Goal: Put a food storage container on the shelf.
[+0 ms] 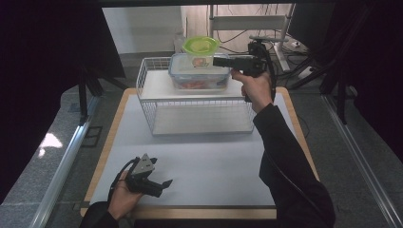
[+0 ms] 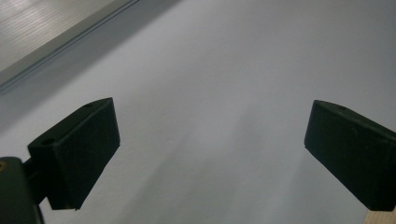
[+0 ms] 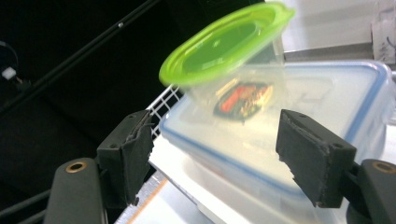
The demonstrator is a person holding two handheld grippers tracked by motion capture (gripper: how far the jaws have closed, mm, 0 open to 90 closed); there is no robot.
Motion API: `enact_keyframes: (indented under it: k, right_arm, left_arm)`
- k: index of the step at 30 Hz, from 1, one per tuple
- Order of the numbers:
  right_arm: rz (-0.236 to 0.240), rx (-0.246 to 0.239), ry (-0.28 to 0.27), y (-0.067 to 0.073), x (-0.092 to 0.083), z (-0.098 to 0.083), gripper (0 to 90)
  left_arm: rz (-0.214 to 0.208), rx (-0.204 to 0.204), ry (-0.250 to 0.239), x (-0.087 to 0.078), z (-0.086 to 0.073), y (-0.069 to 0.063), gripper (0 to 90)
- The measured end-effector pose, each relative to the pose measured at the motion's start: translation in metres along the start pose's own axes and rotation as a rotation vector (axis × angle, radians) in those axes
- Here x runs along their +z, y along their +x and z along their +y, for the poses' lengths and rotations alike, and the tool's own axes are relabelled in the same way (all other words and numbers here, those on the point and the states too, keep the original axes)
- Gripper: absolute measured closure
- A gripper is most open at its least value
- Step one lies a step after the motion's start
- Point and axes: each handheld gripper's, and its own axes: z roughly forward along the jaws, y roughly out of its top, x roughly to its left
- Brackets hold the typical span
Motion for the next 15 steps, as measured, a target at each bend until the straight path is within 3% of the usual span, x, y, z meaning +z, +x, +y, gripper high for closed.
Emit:
enact_keyframes:
  k: [11, 15]
  right_arm:
    - [-0.057, -0.205, 0.06, 0.015, -0.019, -0.052, 15.9]
    - [-0.065, -0.25, 0.073, 0.018, -0.023, -0.072, 13.5]
  left_arm:
    - [-0.005, -0.007, -0.016, -0.001, 0.0, 0.0, 3.1]
    - [-0.004, -0.007, -0.016, -0.001, 0.0, 0.0, 3.0]
